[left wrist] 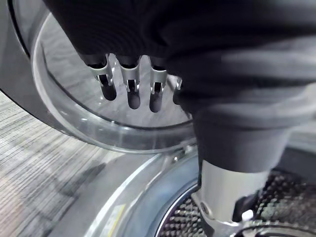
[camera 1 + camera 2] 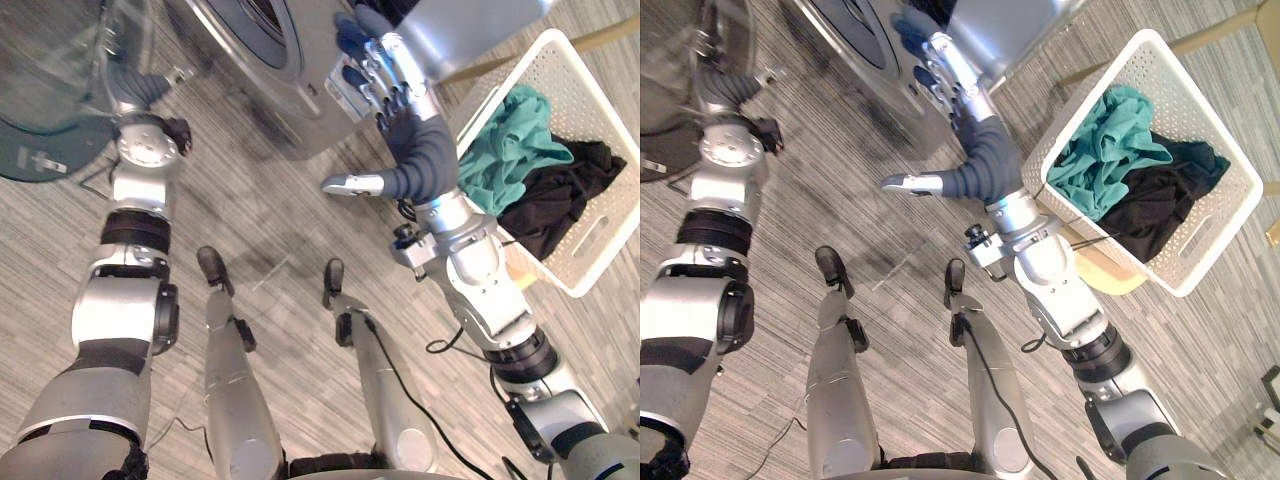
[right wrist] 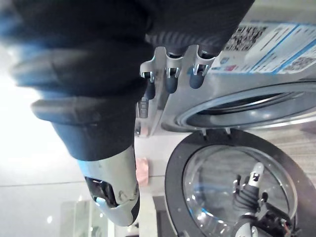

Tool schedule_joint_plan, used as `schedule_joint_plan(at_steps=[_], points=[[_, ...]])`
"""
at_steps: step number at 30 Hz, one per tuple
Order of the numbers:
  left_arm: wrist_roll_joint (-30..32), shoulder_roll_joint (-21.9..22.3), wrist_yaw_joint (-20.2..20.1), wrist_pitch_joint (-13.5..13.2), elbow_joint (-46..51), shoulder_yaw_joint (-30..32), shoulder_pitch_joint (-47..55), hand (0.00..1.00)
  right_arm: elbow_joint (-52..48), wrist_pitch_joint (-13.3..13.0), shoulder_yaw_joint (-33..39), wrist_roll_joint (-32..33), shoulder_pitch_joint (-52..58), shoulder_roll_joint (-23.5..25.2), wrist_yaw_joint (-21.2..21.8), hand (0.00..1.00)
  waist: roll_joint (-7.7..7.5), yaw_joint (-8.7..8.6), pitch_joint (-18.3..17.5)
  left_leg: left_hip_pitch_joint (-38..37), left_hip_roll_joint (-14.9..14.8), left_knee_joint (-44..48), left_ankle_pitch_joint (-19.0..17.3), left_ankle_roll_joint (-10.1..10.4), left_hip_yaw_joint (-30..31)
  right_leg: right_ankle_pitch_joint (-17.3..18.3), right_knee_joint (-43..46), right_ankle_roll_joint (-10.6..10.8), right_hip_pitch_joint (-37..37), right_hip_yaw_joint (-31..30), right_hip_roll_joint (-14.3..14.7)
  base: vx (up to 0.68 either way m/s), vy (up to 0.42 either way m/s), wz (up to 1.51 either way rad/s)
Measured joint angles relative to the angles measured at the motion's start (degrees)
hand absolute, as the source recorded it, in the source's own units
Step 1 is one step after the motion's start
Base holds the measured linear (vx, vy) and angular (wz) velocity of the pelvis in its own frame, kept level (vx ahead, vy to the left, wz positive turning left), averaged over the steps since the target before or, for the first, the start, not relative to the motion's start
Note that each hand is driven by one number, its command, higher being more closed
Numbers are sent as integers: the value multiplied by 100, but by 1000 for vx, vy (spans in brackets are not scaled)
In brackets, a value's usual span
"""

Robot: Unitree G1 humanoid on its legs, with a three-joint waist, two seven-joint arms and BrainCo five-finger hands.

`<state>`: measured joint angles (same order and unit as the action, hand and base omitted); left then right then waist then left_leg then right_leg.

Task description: Pick up the laundry basket with both hands and put the clothes into the washing machine.

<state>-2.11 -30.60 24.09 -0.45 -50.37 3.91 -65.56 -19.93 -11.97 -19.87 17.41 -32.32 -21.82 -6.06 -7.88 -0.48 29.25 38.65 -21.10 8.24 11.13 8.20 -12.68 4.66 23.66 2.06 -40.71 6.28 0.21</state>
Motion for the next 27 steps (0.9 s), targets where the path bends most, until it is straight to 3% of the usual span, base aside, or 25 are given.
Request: schedule_joint_plan(at_steps=[3, 5, 9, 14, 17, 18, 21, 25, 26, 27], points=[[8, 43, 69, 9, 388, 303, 81, 0, -201, -64, 133, -5, 170, 85, -2, 0, 0, 48, 0, 1, 34, 67, -112, 0, -17, 2, -59, 1, 11, 7, -44, -47, 28, -9], [55, 237, 167, 19, 691, 410, 237, 0, -209, -89, 302, -52, 428, 244, -34, 0, 3, 134, -1, -20, 124, 70, -109, -9, -3, -1, -65, -5, 33, 8, -131, -41, 37, 6], [60, 600, 243, 17, 1333, 567, 982, 0, -176, -82, 576, -233, 821, 543, -32, 0, 15, 147, -7, -176, 316, 41, -89, -82, 35, 27, 27, 26, 173, 37, -304, -2, 28, 21], [133, 1600, 239, 13, 2069, 573, 2537, 0, -71, 8, 1108, -513, 1598, 879, -45, 0, 91, 172, -55, -729, 626, -66, -136, -190, 146, 267, 151, 131, 725, 158, -638, 41, 21, 32], [188, 2405, 145, -5, 2308, 510, 3839, 0, 223, 192, 1360, -821, 2138, 1053, -46, 0, 331, 259, -392, -1046, 773, -72, -253, -254, 97, 346, 118, 217, 1054, 133, -746, 96, 8, 9], [190, 2631, 69, -4, 2295, 406, 4464, 0, 489, 246, 1404, -911, 2385, 1128, -44, 0, 406, 317, -611, -1224, 802, -69, -349, -247, -1, 368, 72, 249, 1186, 32, -770, 112, 18, -23], [193, 2753, -310, -25, 1919, 128, 5759, 0, 1175, 413, 1488, -1241, 2889, 1277, -11, 0, 542, 302, -967, -1792, 789, 124, -726, -201, -336, 361, -164, 317, 1646, -325, -733, 90, 19, -54], [282, 2780, -841, -4, 949, 80, 6819, 0, 2343, 770, 1807, -1811, 3146, 1245, 20, 0, 689, 251, -1336, -2670, 660, 314, -1266, -202, -1173, 65, -863, 418, 2204, -1016, -631, 102, 75, -122], [296, 2778, -903, -2, 888, 89, 6910, 0, 2437, 833, 1892, -1851, 3192, 1246, 21, 0, 702, 227, -1360, -2794, 633, 322, -1334, -189, -1319, 63, -899, 347, 2250, -784, -743, 83, 88, -118], [331, 2750, -978, -3, 794, 143, 7084, 0, 2637, 893, 2009, -1966, 3237, 1252, 19, 0, 710, 171, -1366, -3072, 597, 380, -1523, -131, -1589, -30, -903, 159, 2384, -100, -1026, 88, 62, -98]])
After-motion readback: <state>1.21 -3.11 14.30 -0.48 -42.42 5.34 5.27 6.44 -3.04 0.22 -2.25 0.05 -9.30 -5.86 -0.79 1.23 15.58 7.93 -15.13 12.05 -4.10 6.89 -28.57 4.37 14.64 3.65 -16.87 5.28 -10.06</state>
